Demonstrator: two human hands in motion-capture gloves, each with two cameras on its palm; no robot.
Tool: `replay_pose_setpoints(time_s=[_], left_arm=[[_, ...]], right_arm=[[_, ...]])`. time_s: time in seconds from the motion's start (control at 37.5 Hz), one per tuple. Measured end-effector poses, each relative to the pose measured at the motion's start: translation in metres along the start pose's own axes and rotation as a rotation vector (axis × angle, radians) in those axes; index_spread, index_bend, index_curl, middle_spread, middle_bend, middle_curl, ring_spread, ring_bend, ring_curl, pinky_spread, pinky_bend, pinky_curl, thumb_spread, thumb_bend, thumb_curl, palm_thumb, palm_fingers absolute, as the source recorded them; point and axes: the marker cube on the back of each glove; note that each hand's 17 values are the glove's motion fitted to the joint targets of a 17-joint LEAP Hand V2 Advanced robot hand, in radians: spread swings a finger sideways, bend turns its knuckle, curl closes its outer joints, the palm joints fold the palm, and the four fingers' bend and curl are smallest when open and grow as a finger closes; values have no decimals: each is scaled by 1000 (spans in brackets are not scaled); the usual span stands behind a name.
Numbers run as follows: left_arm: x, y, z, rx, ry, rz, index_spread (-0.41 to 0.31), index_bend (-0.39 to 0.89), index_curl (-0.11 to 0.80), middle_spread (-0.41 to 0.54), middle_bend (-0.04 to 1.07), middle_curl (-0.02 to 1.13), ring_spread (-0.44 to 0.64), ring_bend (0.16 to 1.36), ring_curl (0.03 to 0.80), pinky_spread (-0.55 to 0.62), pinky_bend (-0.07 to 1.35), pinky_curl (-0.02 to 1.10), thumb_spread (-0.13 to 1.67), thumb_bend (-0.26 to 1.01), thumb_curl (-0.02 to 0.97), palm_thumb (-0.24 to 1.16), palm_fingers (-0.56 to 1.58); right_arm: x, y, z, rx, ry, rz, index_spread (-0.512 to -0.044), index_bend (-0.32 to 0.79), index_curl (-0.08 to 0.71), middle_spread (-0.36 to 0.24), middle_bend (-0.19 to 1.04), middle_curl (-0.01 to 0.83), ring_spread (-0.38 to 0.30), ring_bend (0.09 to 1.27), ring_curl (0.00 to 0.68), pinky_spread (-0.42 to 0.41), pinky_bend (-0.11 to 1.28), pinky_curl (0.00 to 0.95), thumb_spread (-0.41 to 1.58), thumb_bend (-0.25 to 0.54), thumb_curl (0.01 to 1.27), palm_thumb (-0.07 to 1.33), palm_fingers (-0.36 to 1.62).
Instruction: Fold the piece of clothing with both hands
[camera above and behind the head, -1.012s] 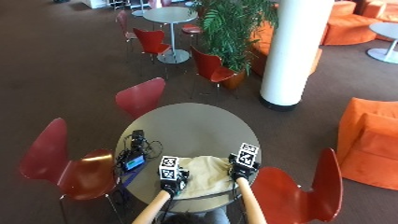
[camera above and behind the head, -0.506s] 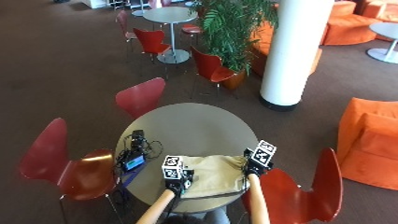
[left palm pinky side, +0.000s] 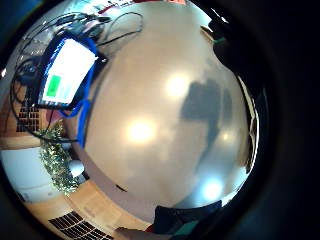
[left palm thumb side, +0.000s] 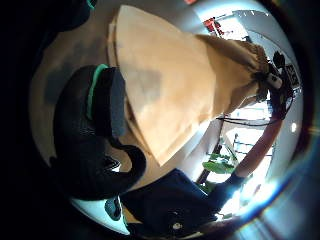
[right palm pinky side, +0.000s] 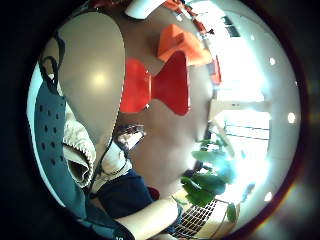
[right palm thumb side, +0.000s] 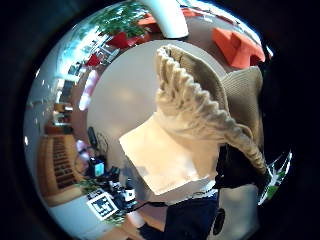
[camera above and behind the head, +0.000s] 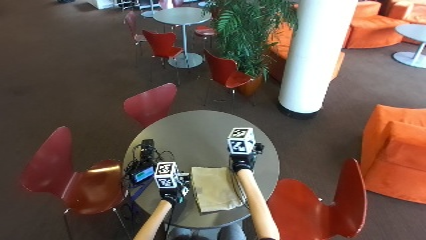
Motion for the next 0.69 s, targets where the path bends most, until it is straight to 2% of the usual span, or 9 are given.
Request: replay_pose_setpoints(time_s=[0.05,0.11,0.24,0.32,0.43,0.51,0.59,0.69], left_arm=[[-12,-6,5,28,23,11,-110,156,396,-27,162,340,93,398,333,9,300,376,1372,-2,288,276,575],[-24,-13,13,53,52,28,-111,164,396,-28,158,337,87,397,332,3,303,376,1373,-2,288,283,591],[-48,0,17,88,48,0,-123,186,405,-36,162,337,71,383,328,-9,287,372,1371,-2,294,310,642],[-63,14,18,92,22,-24,-126,191,411,-43,160,338,59,378,330,-20,278,370,1373,2,297,331,669],[-83,31,18,96,-2,-52,-135,185,414,-52,159,339,48,367,330,-26,271,372,1371,0,301,350,687],[-101,51,16,89,1,-71,-137,183,418,-56,160,341,44,359,330,-28,265,373,1371,0,305,364,697],[-121,72,16,84,10,-89,-140,184,421,-58,156,339,41,351,329,-30,260,372,1368,-2,306,375,706],[-145,96,21,91,16,-108,-145,179,421,-60,153,337,38,344,330,-37,256,374,1365,-6,308,381,710]], right_arm=[[-37,15,-5,100,95,-1,-276,133,278,-231,377,528,-251,687,485,-314,733,441,433,-38,667,991,1235],[-70,33,-5,120,162,-25,-277,124,279,-233,381,530,-252,694,487,-314,733,442,424,-41,668,984,1235],[-126,95,1,53,222,-152,-278,105,274,-238,406,539,-257,726,496,-320,728,444,415,-42,672,970,1237],[-149,134,4,-3,134,-288,-279,91,267,-241,419,545,-258,762,505,-330,724,441,436,-44,669,954,1244],[-185,135,21,4,-119,-498,-280,63,248,-238,455,555,-258,802,514,-345,736,441,548,-45,649,920,1252],[-193,124,37,-38,-239,-567,-277,52,232,-235,458,555,-255,816,513,-357,732,435,631,-37,631,908,1211],[-181,113,44,-35,-312,-590,-274,52,220,-222,450,553,-246,812,510,-353,738,433,708,-28,615,903,1182],[-142,113,30,48,-359,-588,-254,10,187,-195,406,538,-239,777,494,-337,793,440,793,-24,595,896,1101]])
